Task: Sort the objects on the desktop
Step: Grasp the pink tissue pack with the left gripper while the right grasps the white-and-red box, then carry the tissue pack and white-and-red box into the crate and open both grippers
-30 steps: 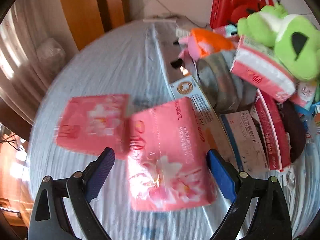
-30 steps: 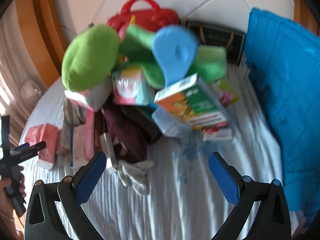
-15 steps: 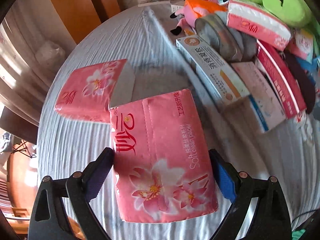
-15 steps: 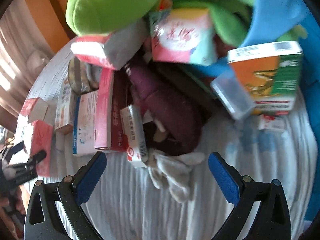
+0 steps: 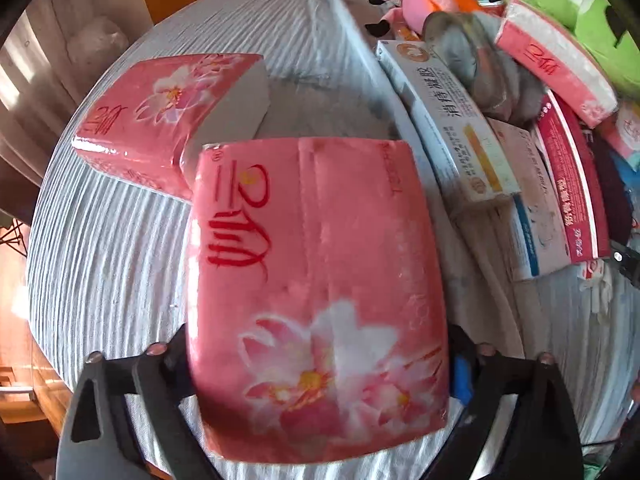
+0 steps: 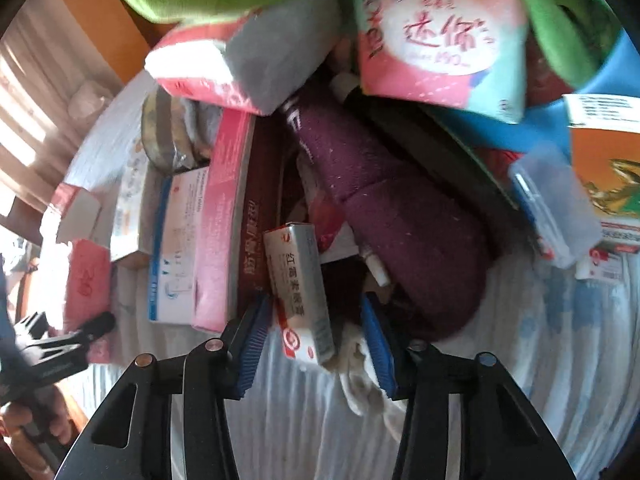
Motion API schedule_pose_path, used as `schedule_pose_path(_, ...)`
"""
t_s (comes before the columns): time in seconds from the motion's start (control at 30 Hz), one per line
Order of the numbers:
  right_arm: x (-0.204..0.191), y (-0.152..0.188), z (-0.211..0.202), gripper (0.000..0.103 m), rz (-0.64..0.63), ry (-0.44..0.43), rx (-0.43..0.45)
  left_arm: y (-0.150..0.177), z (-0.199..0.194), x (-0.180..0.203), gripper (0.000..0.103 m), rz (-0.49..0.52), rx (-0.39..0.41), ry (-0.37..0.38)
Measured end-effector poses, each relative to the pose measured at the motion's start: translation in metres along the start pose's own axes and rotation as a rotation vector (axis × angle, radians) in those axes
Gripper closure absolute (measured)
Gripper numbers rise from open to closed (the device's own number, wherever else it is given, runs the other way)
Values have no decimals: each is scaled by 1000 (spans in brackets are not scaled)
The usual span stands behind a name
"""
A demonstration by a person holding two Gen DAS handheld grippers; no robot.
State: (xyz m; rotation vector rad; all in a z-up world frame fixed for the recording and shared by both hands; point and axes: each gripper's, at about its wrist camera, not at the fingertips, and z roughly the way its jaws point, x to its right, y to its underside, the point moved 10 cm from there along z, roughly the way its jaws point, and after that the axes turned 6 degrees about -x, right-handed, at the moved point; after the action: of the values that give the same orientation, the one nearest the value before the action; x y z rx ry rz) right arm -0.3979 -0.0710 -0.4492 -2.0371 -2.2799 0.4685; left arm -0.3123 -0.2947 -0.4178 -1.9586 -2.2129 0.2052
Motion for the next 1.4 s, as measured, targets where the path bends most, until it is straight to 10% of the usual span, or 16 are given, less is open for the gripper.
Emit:
schedule_pose_path(0.13, -6, -1, -6, 83, -21, -11, 7, 4, -13, 5, 13, 45, 33, -23)
schedule_pose_path(0.6, 14, 11, -115, 84, 5, 23, 217, -14, -104, 81, 13, 224, 243, 12)
schedule_pose_path(1.4, 239, 99, -447, 84, 268, 331, 748, 26, -322, 458, 13, 680, 608, 390)
